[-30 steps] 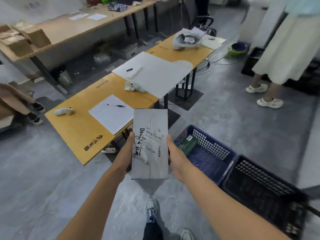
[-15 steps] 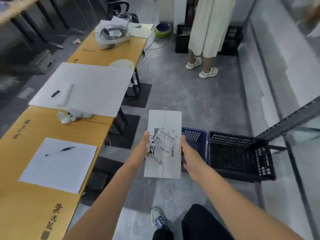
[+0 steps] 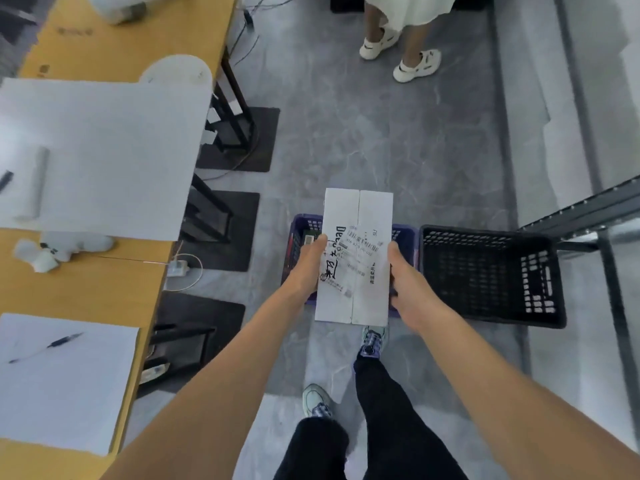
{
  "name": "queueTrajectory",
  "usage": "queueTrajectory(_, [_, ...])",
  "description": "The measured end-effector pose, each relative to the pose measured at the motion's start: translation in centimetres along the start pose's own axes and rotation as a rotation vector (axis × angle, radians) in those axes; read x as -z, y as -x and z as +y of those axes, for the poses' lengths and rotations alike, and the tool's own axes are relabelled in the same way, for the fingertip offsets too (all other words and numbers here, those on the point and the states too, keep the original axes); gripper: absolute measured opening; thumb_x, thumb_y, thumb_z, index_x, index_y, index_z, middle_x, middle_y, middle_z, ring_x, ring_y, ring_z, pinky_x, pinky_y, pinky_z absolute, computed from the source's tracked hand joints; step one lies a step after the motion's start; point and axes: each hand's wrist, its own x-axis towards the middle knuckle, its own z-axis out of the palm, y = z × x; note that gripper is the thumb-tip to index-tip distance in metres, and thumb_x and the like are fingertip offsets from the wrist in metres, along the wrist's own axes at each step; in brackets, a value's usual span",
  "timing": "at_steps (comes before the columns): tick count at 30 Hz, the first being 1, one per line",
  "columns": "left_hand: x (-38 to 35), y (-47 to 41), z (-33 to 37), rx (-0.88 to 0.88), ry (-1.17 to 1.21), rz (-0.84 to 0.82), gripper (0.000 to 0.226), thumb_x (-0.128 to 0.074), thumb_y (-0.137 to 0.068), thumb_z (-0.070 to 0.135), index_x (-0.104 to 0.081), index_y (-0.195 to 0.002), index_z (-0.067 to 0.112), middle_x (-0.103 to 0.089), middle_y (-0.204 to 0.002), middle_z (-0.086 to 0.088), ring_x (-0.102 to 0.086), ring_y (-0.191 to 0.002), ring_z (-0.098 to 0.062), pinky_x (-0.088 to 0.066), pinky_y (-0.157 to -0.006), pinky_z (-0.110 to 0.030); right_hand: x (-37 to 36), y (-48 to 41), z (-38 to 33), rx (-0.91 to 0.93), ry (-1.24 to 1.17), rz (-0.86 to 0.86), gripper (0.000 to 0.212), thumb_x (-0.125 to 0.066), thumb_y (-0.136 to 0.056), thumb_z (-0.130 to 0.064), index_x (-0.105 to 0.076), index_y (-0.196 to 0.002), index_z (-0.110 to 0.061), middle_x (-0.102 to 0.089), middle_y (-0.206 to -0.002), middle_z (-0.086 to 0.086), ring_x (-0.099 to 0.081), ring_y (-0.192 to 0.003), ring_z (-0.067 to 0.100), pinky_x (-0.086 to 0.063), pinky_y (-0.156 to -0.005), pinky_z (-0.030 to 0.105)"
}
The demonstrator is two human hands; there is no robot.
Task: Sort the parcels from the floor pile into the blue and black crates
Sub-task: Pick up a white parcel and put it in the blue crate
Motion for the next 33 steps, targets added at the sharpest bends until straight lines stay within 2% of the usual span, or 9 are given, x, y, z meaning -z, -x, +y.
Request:
queueTrajectory(2, [-0.5,-2.8,0.3,0.028,0.044,-0.007,0.062,-0.035,-0.101,0.068,-0.049,-0.145,0.027,-0.065,-0.133,0.003,-0.063,-0.115,-0.013,-0.05,-0.093,-0.037,0.5,-3.1,-0.8,-0.017,0.002,-0.004,0.055,-0.044,-0.101,-0.069,-0.058,-0.143,-0.037,-0.065,-0.138,-0.011,-0.062,-0.118,0.014,-0.047,-0.092,0.035])
queueTrajectory(5, [-0.9,-7.3,0.2,0.082,0.019,-0.045,0.078,-0.036,-0.091,0.08,-0.04,-0.153,0.033,-0.053,-0.149,0.007,-0.05,-0.136,-0.017,-0.039,-0.114,-0.047,0.9,-8.3,-0.9,-0.038,0.003,0.003,0.054,-0.044,-0.103,-0.067,-0.053,-0.148,-0.038,-0.065,-0.134,-0.013,-0.063,-0.106,0.006,-0.048,-0.08,0.03])
queueTrajectory(9, [-1.1,-14.0,-1.3,0.158,0.004,-0.103,0.09,-0.037,-0.08,0.089,-0.031,-0.157,0.043,-0.038,-0.162,0.01,-0.037,-0.147,-0.019,-0.028,-0.121,-0.057,1.1,-15.5,0.4,-0.053,-0.011,0.022,0.06,-0.047,-0.1,-0.07,-0.049,-0.153,-0.041,-0.061,-0.144,-0.017,-0.059,-0.125,0.008,-0.042,-0.111,0.04])
queueTrajectory(11, [-1.2,-18.0,-2.5,0.179,-0.019,-0.128,0.082,-0.036,-0.089,0.08,-0.027,-0.159,0.039,-0.032,-0.165,0.008,-0.031,-0.151,-0.019,-0.025,-0.122,-0.058,1.0,-19.4,1.8,-0.082,-0.024,0.034,0.058,-0.047,-0.1,-0.069,-0.051,-0.151,-0.041,-0.062,-0.144,-0.016,-0.059,-0.127,0.008,-0.037,-0.12,0.044])
queueTrajectory(15, [-1.4,-27.3,-6.8,0.216,-0.064,-0.122,0.071,-0.042,-0.096,0.063,-0.035,-0.158,0.03,-0.029,-0.164,0.003,-0.033,-0.148,-0.024,-0.029,-0.121,-0.055,1.3,-27.7,5.5,-0.092,-0.023,0.042,0.056,-0.043,-0.103,-0.067,-0.053,-0.15,-0.039,-0.063,-0.143,-0.017,-0.058,-0.128,0.005,-0.037,-0.12,0.043])
queueTrajectory(21, [-2.0,-39.9,-14.9,0.373,-0.022,-0.112,0.106,-0.056,-0.055,0.078,-0.045,-0.15,0.035,-0.045,-0.154,0.003,-0.047,-0.136,-0.023,-0.035,-0.114,-0.054,0.8,-39.1,11.3,-0.147,-0.019,0.094,0.05,-0.038,-0.104,-0.066,-0.059,-0.142,-0.039,-0.067,-0.132,-0.021,-0.061,-0.12,0.001,-0.042,-0.113,0.04])
queueTrajectory(24, [-2.1,-43.6,-16.8,0.41,-0.059,-0.12,0.099,-0.054,-0.059,0.077,-0.044,-0.15,0.038,-0.044,-0.155,0.006,-0.044,-0.138,-0.024,-0.034,-0.112,-0.056,0.4,-43.6,13.8,-0.156,-0.028,0.091,0.043,-0.038,-0.105,-0.064,-0.065,-0.131,-0.042,-0.07,-0.128,-0.021,-0.062,-0.123,0.004,-0.044,-0.111,0.042])
queueTrajectory(29, [-2.6,-46.7,-17.7,0.418,-0.222,-0.149,0.079,-0.044,-0.089,0.065,-0.032,-0.158,0.028,-0.029,-0.165,-0.001,-0.031,-0.146,-0.03,-0.029,-0.117,-0.056,-0.1,-48.7,17.3,-0.206,-0.038,0.054,0.053,-0.038,-0.104,-0.067,-0.056,-0.146,-0.04,-0.063,-0.143,-0.018,-0.054,-0.135,0.009,-0.034,-0.122,0.048])
queueTrajectory(33, [-3.1,-49.7,-20.3,0.413,-0.319,-0.121,0.078,-0.045,-0.092,0.063,-0.026,-0.161,0.033,-0.019,-0.167,0.002,-0.024,-0.151,-0.031,-0.024,-0.116,-0.058,0.1,-52.5,19.1,-0.208,-0.029,0.014,0.053,-0.039,-0.103,-0.068,-0.056,-0.145,-0.042,-0.065,-0.139,-0.02,-0.058,-0.131,0.006,-0.039,-0.119,0.046])
